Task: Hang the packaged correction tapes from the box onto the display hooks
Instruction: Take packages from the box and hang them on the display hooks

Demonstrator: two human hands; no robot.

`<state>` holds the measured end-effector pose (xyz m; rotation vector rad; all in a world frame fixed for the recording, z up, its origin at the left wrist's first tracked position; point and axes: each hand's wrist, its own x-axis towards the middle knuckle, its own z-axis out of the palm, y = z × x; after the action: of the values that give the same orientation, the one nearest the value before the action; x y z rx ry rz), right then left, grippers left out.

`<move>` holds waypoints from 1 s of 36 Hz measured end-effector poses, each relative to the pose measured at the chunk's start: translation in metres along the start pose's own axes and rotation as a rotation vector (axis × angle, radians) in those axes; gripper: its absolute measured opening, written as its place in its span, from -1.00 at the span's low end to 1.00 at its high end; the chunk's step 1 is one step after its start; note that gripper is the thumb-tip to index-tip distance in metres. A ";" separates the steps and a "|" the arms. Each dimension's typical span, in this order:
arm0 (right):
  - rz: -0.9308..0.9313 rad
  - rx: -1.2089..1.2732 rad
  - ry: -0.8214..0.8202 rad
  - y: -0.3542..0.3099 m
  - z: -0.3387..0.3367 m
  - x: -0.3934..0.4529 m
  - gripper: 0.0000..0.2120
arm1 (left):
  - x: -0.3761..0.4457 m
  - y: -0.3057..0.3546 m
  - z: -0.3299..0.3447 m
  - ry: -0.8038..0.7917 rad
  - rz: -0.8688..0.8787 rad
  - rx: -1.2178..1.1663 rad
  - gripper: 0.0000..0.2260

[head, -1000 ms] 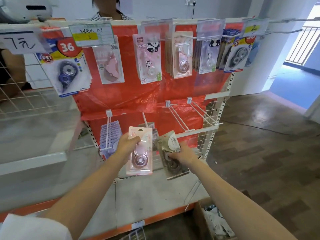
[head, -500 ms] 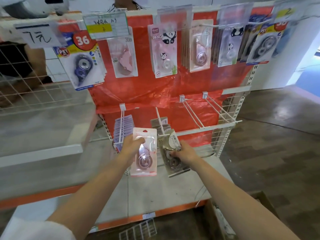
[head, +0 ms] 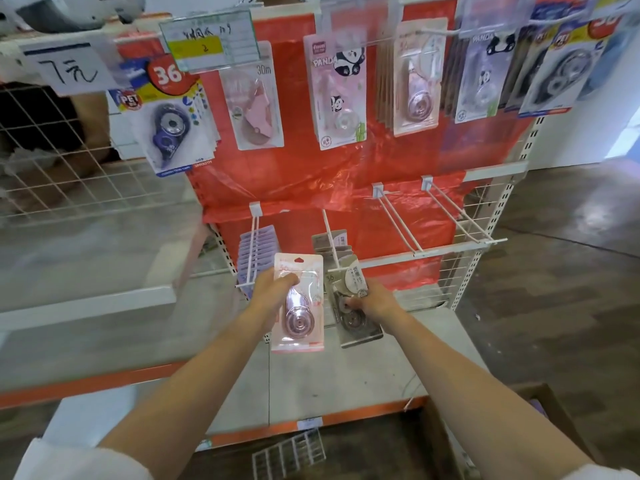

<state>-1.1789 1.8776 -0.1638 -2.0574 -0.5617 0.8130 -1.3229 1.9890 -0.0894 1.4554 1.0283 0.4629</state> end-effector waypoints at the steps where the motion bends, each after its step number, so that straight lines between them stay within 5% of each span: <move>1: -0.002 -0.023 -0.001 0.001 0.000 0.001 -0.62 | 0.001 0.001 0.000 0.002 -0.001 0.003 -0.83; 6: 0.057 -0.249 -0.087 0.002 -0.002 -0.005 -0.54 | 0.003 0.004 0.006 0.000 -0.021 0.028 -0.86; 11: 0.247 -0.158 -0.116 0.006 -0.002 -0.005 -0.49 | 0.004 0.006 0.011 -0.012 -0.033 0.022 -0.86; 18: 0.089 -0.319 -0.017 0.005 -0.004 0.007 -0.71 | 0.008 0.007 0.011 -0.007 -0.043 0.039 -0.88; 23: 0.093 -0.423 0.081 0.010 -0.008 0.012 -0.70 | 0.011 0.009 0.014 -0.012 -0.038 0.044 -0.87; 36: -0.070 -0.625 0.037 0.002 -0.055 -0.006 -0.66 | 0.022 0.034 0.068 -0.150 0.045 0.051 -0.84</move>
<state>-1.1434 1.8433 -0.1393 -2.5873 -0.9513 0.6003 -1.2466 1.9714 -0.0763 1.5370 0.8952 0.3557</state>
